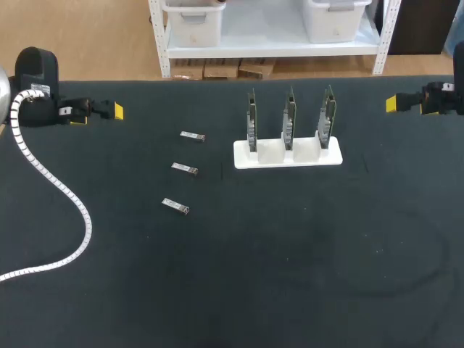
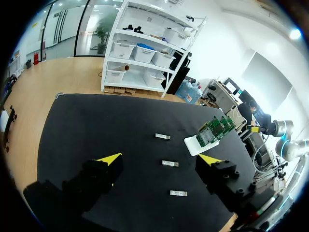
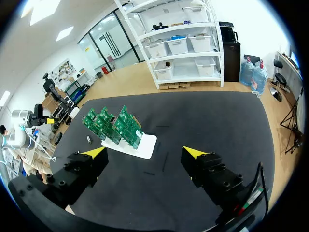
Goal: Pick up the optical module with the left hand, and insert it into the network port with the right hand.
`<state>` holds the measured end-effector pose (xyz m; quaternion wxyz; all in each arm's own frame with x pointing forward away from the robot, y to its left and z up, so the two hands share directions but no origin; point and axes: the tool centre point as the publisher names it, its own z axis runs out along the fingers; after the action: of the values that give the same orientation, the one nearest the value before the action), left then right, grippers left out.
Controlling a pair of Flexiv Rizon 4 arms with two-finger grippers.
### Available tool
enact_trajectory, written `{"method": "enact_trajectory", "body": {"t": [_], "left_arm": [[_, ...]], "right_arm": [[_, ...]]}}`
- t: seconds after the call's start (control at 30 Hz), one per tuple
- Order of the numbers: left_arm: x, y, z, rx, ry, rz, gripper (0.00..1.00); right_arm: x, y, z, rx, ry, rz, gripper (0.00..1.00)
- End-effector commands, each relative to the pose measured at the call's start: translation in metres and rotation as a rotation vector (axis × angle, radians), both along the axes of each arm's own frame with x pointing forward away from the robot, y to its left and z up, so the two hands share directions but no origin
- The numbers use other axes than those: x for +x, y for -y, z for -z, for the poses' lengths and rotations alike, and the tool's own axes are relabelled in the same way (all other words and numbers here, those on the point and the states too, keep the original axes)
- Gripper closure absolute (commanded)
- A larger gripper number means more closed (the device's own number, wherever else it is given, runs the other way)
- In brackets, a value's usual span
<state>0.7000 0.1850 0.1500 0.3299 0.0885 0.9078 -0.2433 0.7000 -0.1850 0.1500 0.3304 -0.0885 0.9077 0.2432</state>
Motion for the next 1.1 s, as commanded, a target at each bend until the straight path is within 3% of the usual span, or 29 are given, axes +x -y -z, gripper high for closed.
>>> {"method": "enact_trajectory", "body": {"t": [0.03,0.97,1.03,1.1], "left_arm": [[0.0,0.0,0.0,0.0,0.0,0.0,0.0],[0.0,0.0,0.0,0.0,0.0,0.0,0.0],[-0.0015,0.0024,-0.0038,0.014,0.057,0.042,0.0],[-0.0013,0.0043,-0.0061,0.033,0.032,0.06,0.0]], "right_arm": [[0.0,0.0,0.0,0.0,0.0,0.0,0.0],[0.0,0.0,0.0,0.0,0.0,0.0,0.0],[0.0,0.0,0.0,0.0,0.0,0.0,0.0],[0.0,0.0,0.0,0.0,0.0,0.0,0.0]]}}
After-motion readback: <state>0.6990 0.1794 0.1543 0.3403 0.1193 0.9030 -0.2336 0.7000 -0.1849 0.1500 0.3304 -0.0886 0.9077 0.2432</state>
